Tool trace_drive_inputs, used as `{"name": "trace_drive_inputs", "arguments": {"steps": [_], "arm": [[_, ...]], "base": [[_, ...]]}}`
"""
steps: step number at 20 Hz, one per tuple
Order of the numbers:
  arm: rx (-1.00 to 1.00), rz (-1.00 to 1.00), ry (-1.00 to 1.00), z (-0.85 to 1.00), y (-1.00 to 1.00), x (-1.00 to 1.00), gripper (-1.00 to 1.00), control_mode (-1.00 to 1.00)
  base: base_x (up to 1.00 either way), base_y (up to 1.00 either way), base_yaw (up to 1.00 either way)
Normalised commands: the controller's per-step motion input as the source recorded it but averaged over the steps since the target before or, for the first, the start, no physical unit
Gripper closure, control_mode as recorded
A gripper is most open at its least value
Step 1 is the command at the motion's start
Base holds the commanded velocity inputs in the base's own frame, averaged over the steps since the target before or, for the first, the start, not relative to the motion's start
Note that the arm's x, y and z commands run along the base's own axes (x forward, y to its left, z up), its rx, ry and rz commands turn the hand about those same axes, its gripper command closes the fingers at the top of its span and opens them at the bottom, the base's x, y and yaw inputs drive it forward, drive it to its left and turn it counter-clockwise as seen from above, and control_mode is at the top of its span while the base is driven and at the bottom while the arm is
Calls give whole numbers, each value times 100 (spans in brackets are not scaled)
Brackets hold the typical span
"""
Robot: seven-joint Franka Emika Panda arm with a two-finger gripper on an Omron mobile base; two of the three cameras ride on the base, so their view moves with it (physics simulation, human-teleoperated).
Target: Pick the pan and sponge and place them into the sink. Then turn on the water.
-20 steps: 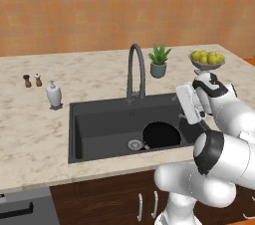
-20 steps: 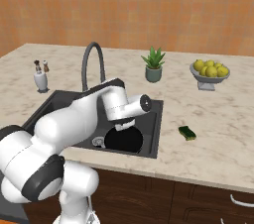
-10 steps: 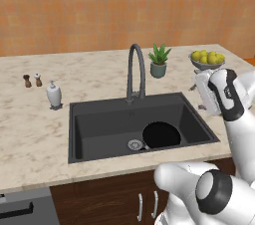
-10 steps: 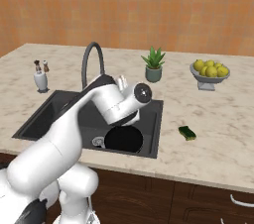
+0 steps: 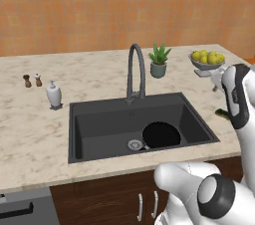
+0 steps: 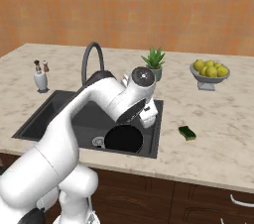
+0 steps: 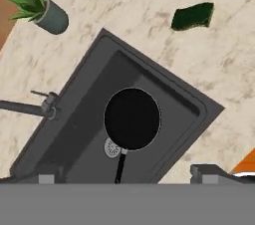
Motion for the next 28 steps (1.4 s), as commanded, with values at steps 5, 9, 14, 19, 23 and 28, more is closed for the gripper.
{"name": "trace_drive_inputs", "arguments": {"steps": [5, 9, 14, 19, 23, 28], "arm": [[-44, 42, 30, -1, -29, -19, -100, -100], [-25, 57, 34, -14, -8, 5, -100, -100], [-1, 48, 27, -32, -21, 17, -100, -100], [-2, 35, 12, -26, -45, 14, -100, -100], [-1, 26, 0, -19, -50, 10, -100, -100], [0, 16, 0, -29, -37, 24, -100, -100]], "base": [[0, 0, 0], [0, 0, 0], [0, 0, 0], [0, 0, 0], [0, 0, 0], [0, 0, 0]]}}
